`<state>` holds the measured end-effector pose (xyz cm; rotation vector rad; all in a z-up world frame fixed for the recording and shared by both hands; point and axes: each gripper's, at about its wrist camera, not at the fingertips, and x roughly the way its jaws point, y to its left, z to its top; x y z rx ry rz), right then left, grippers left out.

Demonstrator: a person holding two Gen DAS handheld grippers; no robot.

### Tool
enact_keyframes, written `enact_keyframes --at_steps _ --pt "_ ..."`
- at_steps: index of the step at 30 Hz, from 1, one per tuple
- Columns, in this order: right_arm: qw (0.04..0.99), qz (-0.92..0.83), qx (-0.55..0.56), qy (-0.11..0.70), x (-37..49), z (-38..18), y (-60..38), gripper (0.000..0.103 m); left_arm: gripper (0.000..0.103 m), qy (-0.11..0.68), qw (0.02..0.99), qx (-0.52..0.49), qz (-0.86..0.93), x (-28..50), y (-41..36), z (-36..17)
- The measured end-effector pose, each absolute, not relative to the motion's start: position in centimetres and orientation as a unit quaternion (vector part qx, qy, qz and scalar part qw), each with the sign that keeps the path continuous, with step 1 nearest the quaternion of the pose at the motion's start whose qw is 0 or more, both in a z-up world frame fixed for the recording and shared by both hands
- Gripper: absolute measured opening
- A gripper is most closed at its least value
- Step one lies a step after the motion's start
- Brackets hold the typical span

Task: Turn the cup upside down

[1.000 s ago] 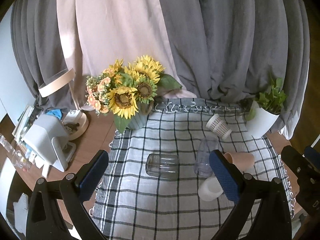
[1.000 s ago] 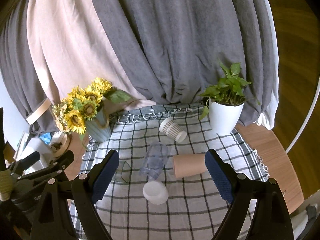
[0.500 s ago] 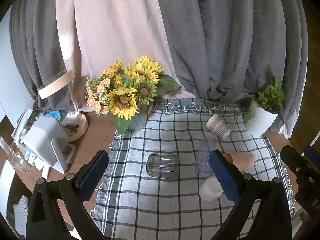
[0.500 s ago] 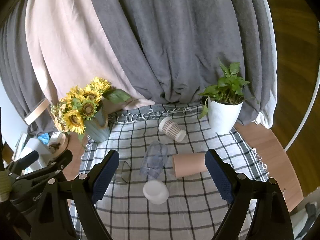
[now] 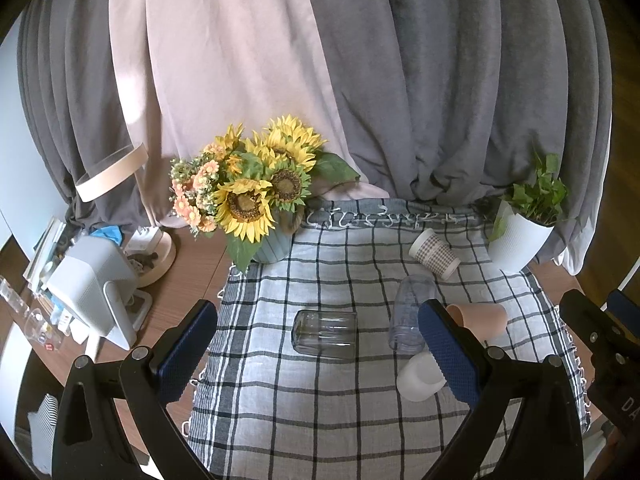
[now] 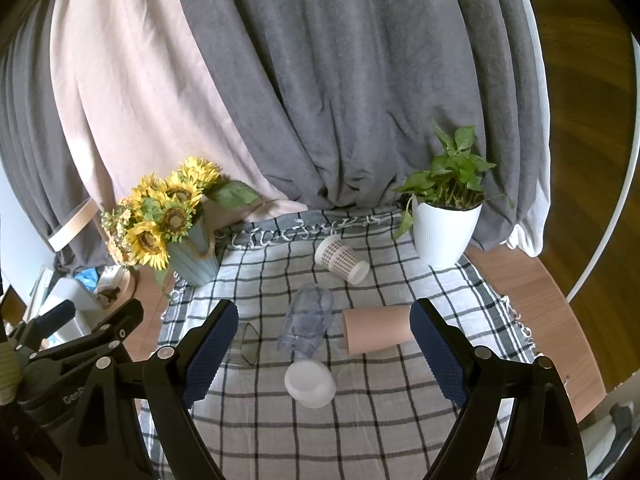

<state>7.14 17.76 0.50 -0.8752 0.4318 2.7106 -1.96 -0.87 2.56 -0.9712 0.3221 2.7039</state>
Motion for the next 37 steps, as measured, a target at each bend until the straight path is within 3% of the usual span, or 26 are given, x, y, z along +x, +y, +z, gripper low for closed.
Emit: enact_keyframes --at_steps 37 --pt "0.131 0.932 -0.303 0.149 6.94 0.3 17.83 0.088 0.102 0.115 0.132 -0.33 0.928 -2.3 -0.45 2.96"
